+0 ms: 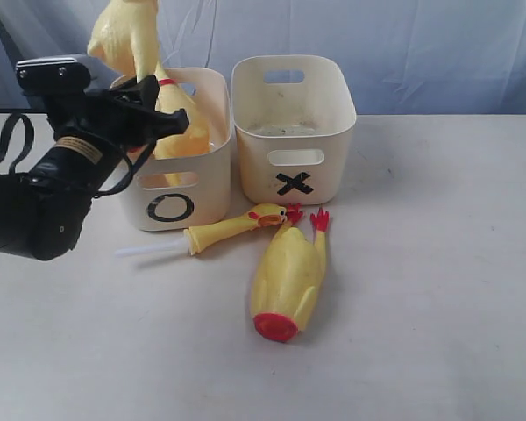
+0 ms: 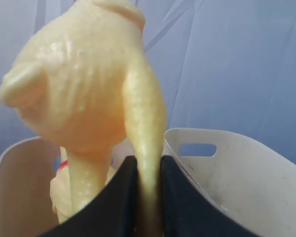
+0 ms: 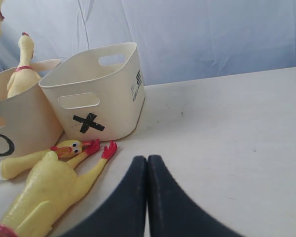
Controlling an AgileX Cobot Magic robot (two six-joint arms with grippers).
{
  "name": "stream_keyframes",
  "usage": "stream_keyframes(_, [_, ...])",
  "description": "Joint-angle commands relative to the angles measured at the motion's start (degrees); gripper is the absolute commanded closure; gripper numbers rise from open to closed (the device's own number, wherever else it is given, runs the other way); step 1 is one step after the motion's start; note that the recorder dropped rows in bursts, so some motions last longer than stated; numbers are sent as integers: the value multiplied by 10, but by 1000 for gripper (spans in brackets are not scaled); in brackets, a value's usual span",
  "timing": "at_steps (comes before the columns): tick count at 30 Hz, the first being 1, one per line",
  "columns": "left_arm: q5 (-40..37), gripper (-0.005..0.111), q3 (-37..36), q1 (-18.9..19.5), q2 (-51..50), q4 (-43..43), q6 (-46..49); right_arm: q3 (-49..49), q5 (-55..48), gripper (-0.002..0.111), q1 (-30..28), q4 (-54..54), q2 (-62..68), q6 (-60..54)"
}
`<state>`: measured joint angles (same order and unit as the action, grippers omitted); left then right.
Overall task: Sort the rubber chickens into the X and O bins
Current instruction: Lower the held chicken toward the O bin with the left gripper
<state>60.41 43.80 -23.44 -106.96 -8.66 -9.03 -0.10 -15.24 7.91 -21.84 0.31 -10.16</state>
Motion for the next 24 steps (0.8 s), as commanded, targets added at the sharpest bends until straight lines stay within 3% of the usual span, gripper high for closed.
stream_keyframes(1, [27,107,10,-1,-20,6,-20,1,5,109,1,1,-3,-1])
stream_keyframes(7, [16,107,26,-1,-25,24,-26,1,5,109,1,1,-3,-1])
stream_keyframes(11, [-55,107,48,-1,-28,22,-26,1,4,109,1,1,-3,-1])
stream_keyframes(24, [-117,107,63,-1,-32,17,-26,1,4,109,1,1,-3,-1])
